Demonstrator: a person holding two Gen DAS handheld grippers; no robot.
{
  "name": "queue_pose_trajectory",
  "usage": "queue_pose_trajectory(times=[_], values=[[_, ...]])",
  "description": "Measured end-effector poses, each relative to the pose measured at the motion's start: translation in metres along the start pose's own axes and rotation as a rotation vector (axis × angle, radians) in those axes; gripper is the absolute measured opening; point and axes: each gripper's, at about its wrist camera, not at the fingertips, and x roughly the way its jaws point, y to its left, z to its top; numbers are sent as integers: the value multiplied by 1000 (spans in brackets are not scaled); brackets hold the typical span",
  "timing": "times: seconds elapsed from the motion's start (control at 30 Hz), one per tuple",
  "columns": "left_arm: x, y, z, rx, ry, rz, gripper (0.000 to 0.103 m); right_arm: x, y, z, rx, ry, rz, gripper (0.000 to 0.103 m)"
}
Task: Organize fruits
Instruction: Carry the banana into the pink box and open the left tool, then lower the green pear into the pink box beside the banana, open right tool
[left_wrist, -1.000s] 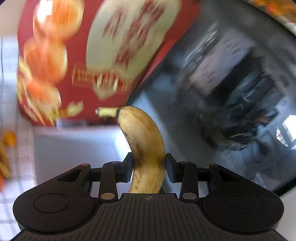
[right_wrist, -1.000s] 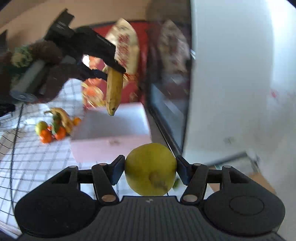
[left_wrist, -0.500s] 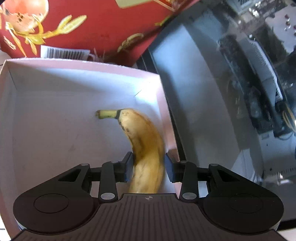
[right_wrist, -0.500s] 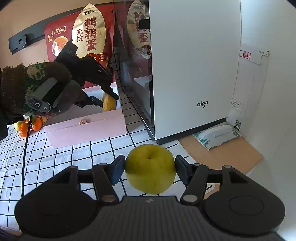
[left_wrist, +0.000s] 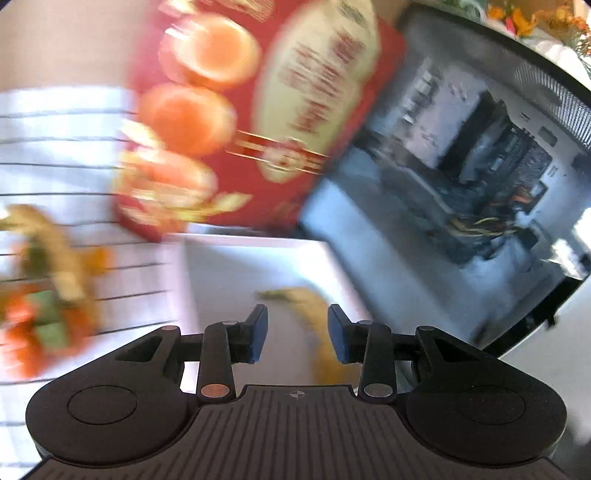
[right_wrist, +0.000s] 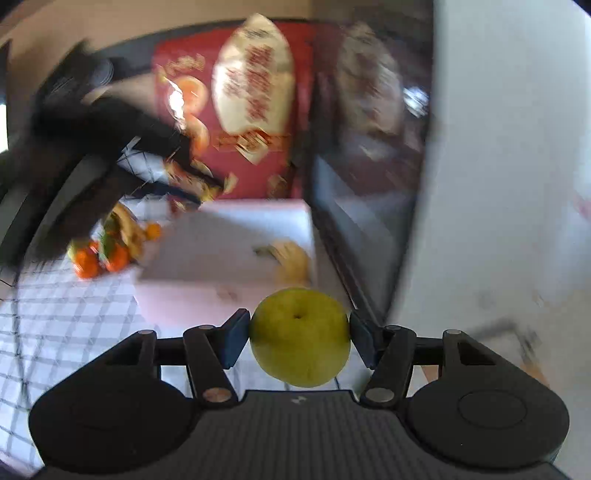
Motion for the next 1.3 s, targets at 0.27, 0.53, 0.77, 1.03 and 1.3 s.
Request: queue_pose_trajectory(times=[0.27, 0.53, 0.77, 1.03, 1.3], values=[[-70, 65, -70, -124, -7, 190, 40, 101, 40, 74, 22, 161, 312, 59], [-107, 104, -111, -220, 20, 291, 39, 183, 59, 78, 71, 397, 315, 59], [-118, 115, -117, -267, 7, 297, 39, 209, 60, 73, 133, 520, 339, 58], [-109, 119, -114, -279, 37, 301, 39, 203, 49, 79, 240, 519, 429, 59], [-95, 111, -110, -254, 72, 274, 39, 193, 25, 63, 301, 537, 403, 63]])
